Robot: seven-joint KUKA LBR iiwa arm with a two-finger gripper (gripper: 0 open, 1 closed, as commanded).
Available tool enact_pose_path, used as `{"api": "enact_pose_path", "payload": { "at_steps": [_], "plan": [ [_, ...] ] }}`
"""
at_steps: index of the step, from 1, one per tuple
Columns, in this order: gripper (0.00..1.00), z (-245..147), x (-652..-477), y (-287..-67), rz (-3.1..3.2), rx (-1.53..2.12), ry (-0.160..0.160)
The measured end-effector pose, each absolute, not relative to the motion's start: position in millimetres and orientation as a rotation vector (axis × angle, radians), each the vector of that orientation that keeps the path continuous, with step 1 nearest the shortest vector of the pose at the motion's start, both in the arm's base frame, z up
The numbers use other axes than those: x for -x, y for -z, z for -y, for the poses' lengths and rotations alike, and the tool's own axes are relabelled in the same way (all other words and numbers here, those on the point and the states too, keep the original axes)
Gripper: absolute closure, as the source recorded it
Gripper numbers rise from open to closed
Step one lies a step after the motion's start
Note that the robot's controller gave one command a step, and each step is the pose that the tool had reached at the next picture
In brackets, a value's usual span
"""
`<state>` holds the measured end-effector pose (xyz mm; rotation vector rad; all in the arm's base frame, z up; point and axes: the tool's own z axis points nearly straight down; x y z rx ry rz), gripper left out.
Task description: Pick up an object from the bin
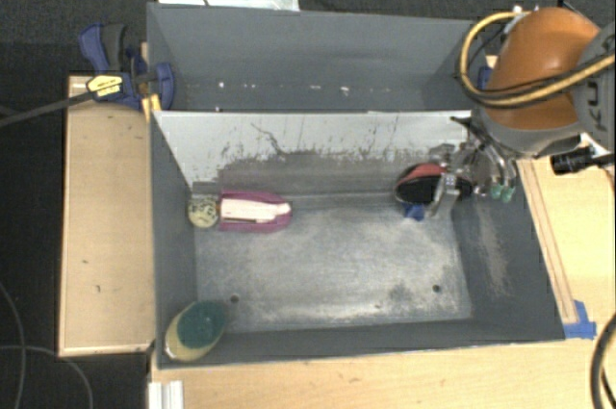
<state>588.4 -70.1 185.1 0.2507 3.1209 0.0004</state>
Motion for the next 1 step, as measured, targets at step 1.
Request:
{"api": "enact_pose_path", "payload": {
  "at_steps": [1],
  "plan": [
    [1.00,44.3,-557.5,-248.1,-3.130,-0.130,-0.001]
  ]
}}
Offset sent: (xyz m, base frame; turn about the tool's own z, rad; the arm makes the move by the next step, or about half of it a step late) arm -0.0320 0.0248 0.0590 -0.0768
